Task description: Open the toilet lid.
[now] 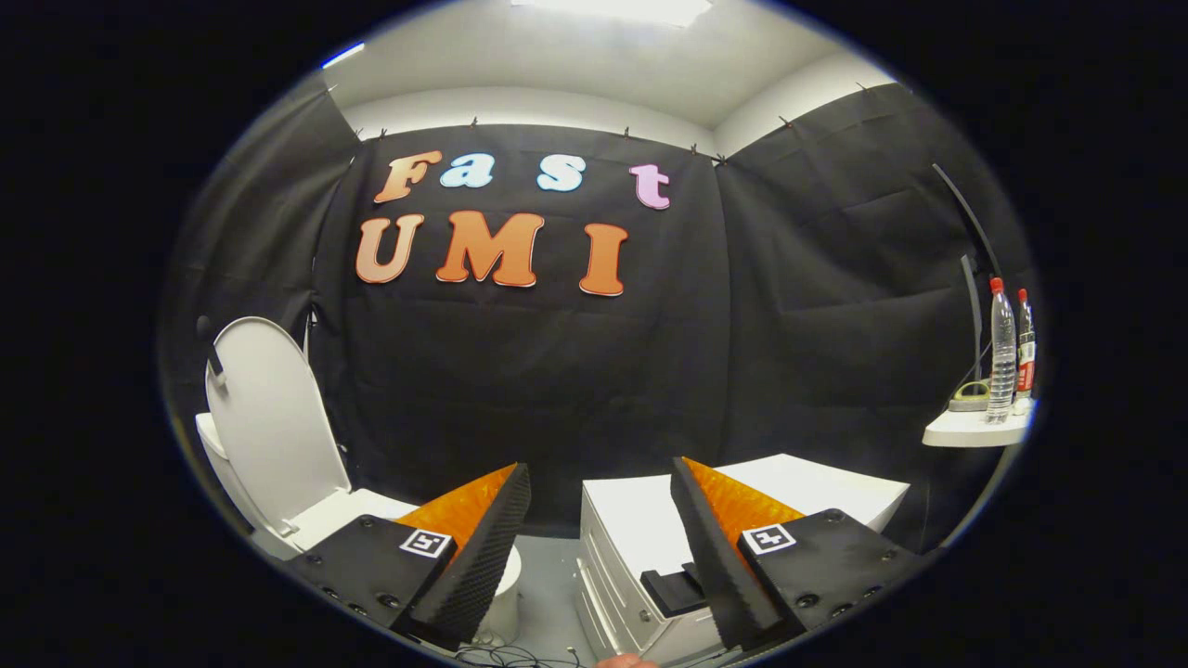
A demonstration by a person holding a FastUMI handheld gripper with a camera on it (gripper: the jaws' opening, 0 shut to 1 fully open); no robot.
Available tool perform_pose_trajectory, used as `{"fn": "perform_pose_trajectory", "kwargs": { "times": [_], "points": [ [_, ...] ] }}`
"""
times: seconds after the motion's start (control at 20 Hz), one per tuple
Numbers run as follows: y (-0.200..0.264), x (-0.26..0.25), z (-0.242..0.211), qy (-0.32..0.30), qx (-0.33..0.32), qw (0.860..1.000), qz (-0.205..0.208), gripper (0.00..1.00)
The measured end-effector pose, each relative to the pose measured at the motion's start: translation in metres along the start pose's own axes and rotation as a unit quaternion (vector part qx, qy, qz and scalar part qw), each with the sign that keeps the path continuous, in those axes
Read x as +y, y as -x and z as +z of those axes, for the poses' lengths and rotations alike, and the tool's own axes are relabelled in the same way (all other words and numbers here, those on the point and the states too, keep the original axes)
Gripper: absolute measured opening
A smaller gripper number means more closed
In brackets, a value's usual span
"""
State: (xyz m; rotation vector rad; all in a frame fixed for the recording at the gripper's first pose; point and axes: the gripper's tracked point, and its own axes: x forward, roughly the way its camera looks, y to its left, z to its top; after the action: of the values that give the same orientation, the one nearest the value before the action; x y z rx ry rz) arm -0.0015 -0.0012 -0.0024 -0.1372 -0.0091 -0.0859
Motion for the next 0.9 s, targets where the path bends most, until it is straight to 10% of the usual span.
{"fn": "perform_pose_trajectory", "kwargs": {
  "times": [0.9],
  "points": [
    [-0.0009,0.0003,-0.0049,0.002,0.009,1.0,0.001,0.98]
  ]
}}
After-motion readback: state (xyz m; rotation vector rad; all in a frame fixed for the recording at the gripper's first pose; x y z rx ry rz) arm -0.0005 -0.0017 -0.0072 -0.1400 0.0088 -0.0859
